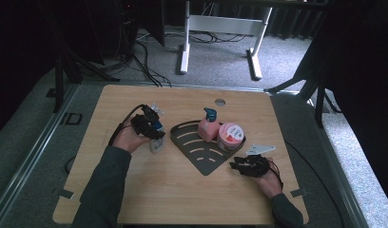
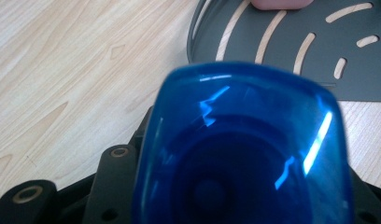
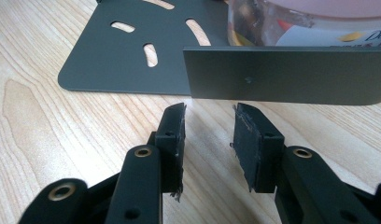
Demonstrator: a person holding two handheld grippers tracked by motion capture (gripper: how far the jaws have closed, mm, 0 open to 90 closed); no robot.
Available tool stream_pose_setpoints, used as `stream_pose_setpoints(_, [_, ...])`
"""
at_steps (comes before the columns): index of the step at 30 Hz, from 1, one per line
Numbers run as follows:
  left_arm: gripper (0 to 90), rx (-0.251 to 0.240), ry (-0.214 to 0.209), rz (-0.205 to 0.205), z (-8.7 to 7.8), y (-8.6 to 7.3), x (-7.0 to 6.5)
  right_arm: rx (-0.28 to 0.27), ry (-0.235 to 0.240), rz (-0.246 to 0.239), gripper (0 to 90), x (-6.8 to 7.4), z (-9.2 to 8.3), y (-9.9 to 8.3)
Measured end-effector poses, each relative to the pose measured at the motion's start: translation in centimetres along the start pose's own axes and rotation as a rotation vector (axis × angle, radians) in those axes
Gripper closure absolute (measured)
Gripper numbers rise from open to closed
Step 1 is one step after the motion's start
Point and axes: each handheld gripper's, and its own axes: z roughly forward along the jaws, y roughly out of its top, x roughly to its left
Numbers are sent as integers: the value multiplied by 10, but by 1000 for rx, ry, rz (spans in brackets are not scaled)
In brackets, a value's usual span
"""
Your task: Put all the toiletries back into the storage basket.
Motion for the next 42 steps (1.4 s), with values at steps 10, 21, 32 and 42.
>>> stream_pose_setpoints(10, [545, 15, -2, -1, -1, 0, -2, -1, -1, -1, 636, 0, 0, 0])
stream_pose_setpoints(21, [557, 31, 1, 14, -4, -1, -9, -1, 1, 0, 637, 0, 0, 0])
stream_pose_setpoints(32, [560, 17, -21, 36, -5, -4, -21, -1, 0, -1, 636, 0, 0, 0])
stream_pose_setpoints(42, [559, -3, -53, 80, -13, -2, -40, 0, 0, -1, 636, 1, 0, 0])
